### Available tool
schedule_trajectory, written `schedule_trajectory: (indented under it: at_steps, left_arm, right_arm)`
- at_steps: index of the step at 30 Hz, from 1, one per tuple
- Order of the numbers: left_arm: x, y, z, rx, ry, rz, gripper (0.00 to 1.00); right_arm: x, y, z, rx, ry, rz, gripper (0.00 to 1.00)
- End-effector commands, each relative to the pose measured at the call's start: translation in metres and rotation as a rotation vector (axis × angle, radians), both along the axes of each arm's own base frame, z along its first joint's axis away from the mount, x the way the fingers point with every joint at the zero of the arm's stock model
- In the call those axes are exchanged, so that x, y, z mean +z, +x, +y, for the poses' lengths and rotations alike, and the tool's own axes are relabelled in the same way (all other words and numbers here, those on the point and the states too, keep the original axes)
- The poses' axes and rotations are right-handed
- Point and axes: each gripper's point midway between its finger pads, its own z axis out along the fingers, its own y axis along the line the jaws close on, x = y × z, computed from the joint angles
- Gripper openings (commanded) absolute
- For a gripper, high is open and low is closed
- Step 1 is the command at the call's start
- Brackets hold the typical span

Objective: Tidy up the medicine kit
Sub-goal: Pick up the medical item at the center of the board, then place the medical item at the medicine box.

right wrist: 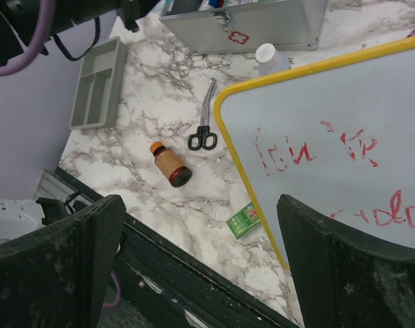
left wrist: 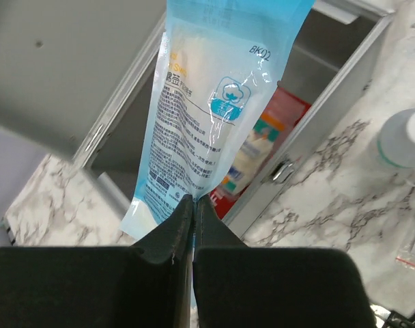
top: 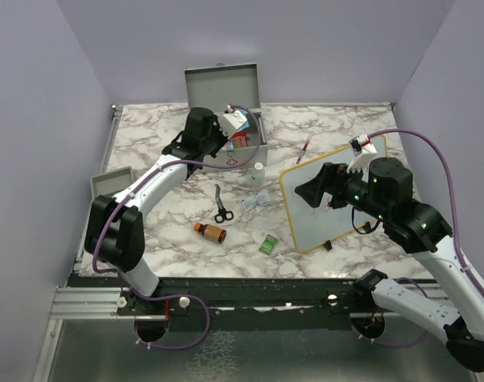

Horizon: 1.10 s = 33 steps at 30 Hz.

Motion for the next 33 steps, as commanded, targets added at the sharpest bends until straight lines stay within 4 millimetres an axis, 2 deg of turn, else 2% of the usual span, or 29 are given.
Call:
schedule_trajectory:
  at_steps: [1, 5, 11, 24, 33]
  left_arm:
    - [-0.001, 0.006, -0.056, -0.185, 0.028, -0.048, 0.0]
    - [-0.007, 0.023, -0.066, -0.192, 0.049, -0.083, 0.0]
    - [-0.02, 0.045, -0.054, -0.11, 0.13, -0.114, 0.0]
    - [-0.044, 0.065, -0.046, -0.087, 0.209, -0.105, 0.01]
    - [-0.048, 0.065, -0.048, -0.066, 0.165, -0.065, 0.31]
  right_arm:
    - [0.022, -0.003, 0.006, 0.031, 0.052, -0.035, 0.99]
    - [0.023, -0.009, 0.01, 0.062, 0.062, -0.023, 0.99]
    - [0.027, -0.01, 0.005, 0.045, 0.065, -0.036, 0.99]
    - [0.025, -0.01, 0.004, 0.036, 0.057, -0.028, 0.99]
    - [0.034, -0.008, 0.0, 0.015, 0.061, -0.05, 0.99]
